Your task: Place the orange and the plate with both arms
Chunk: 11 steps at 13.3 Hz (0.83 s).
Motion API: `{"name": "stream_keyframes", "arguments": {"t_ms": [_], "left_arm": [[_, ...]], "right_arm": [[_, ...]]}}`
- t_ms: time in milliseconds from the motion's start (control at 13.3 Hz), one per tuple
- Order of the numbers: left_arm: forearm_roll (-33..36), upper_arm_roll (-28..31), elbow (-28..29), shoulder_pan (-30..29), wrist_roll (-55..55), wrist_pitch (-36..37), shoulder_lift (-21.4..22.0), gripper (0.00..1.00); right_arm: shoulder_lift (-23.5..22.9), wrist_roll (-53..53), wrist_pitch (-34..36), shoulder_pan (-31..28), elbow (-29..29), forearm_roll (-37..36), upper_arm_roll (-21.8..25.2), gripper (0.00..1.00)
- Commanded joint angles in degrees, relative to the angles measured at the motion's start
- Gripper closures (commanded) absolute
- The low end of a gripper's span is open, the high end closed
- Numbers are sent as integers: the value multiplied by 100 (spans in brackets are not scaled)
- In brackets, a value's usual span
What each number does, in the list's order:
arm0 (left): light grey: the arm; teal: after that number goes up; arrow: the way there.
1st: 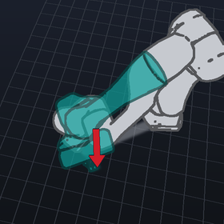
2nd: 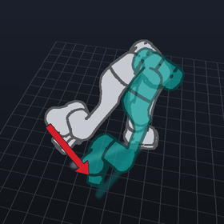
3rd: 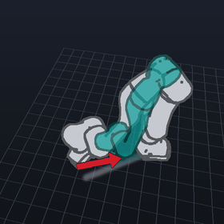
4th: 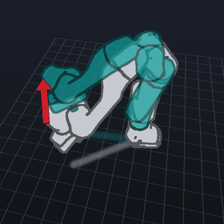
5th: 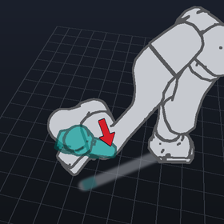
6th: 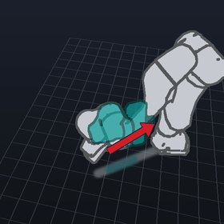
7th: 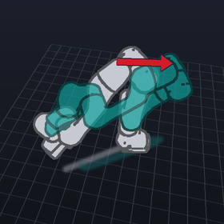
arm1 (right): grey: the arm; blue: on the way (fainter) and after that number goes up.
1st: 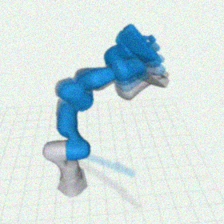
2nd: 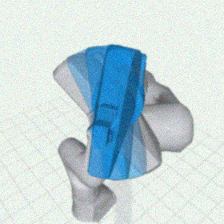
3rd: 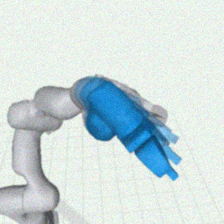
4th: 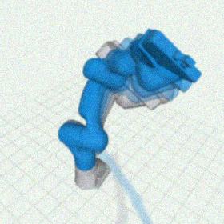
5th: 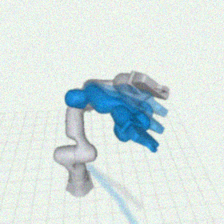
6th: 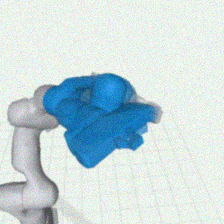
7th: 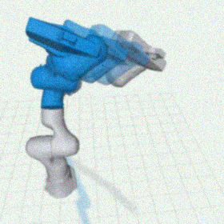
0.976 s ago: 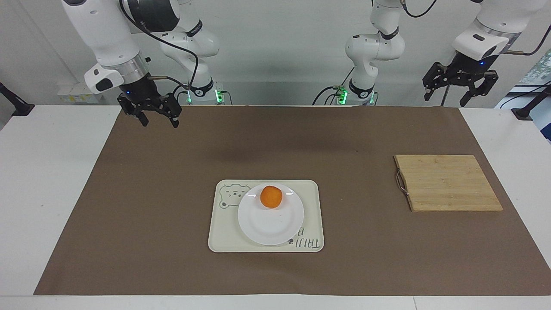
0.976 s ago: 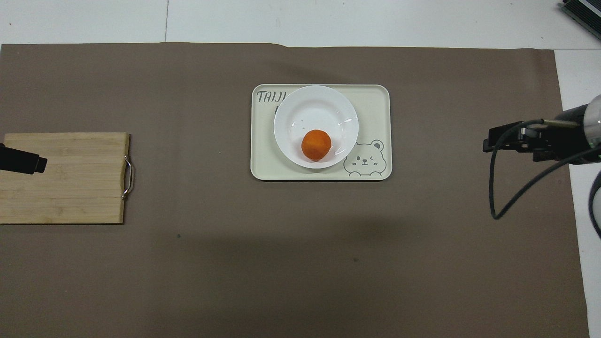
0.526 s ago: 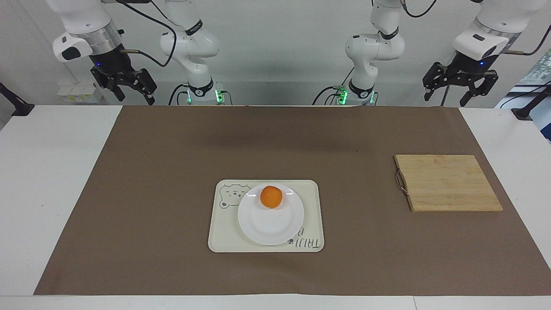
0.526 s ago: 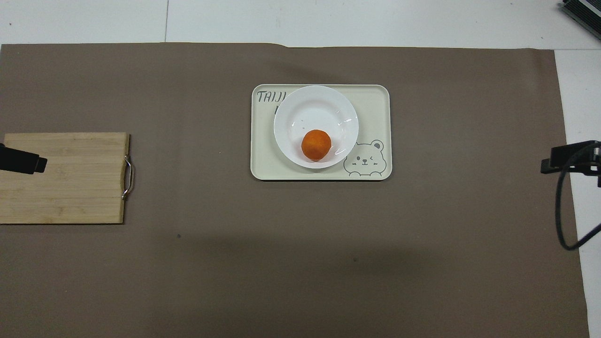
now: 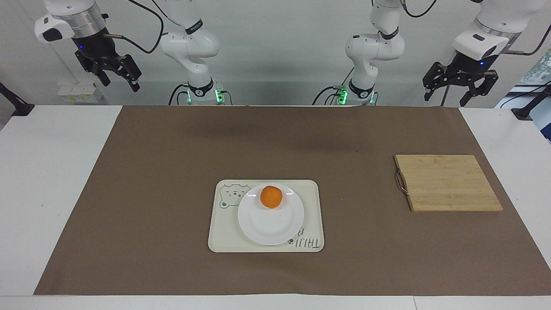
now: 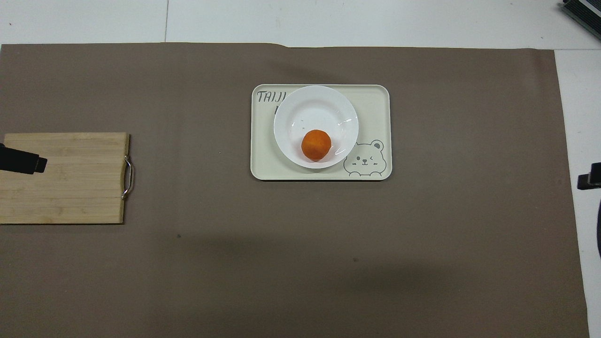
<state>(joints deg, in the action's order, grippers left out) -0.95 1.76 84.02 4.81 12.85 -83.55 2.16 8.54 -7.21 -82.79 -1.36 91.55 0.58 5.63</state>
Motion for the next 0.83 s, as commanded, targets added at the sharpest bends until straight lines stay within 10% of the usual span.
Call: {"name": "stream_keyframes", "arguments": {"t_ms": [0, 751], "left_arm": [[95, -70, -105, -86, 33, 85, -5, 0], [95, -70, -105, -86, 24, 59, -5, 0]], "right_arm": [[148, 360, 61, 22, 188, -23, -62, 0], [174, 492, -308, 391, 426, -356, -124, 0]]}}
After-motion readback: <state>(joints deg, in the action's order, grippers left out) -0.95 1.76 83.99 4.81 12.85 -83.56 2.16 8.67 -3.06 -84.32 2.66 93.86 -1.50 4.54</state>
